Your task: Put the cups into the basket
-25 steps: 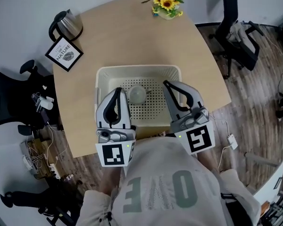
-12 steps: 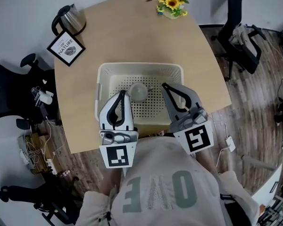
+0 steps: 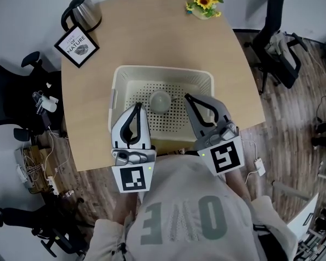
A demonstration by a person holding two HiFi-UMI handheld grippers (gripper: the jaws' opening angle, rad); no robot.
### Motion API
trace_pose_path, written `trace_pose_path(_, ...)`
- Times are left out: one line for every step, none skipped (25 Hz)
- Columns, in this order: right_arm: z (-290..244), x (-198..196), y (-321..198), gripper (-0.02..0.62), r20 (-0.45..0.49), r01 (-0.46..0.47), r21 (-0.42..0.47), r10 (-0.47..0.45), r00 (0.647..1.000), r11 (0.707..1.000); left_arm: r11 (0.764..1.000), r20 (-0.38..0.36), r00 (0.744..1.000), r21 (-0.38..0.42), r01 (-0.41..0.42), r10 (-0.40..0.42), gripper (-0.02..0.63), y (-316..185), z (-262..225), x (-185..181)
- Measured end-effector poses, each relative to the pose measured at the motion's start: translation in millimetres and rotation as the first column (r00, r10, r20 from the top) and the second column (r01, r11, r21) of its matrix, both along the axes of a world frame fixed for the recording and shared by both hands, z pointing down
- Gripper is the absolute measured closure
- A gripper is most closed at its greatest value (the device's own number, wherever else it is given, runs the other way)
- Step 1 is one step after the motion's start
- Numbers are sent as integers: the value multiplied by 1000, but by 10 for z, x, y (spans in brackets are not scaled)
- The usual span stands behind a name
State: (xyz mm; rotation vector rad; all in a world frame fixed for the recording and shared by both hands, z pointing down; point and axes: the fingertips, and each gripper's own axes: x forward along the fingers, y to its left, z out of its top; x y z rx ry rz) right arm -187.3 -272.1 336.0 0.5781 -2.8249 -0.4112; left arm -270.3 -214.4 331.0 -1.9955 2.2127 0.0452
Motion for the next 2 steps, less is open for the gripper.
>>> trace_pose_path(22,-23,21,598,-21,11,8,-11,1000,1000,1000,5,1000,-2,3,-3,598,13,13,-20)
trace_pose_path(45,-47,42,598,-41,21,15,-21,999,1000,1000,9,1000,-5,7,-7,598,26,27,-41)
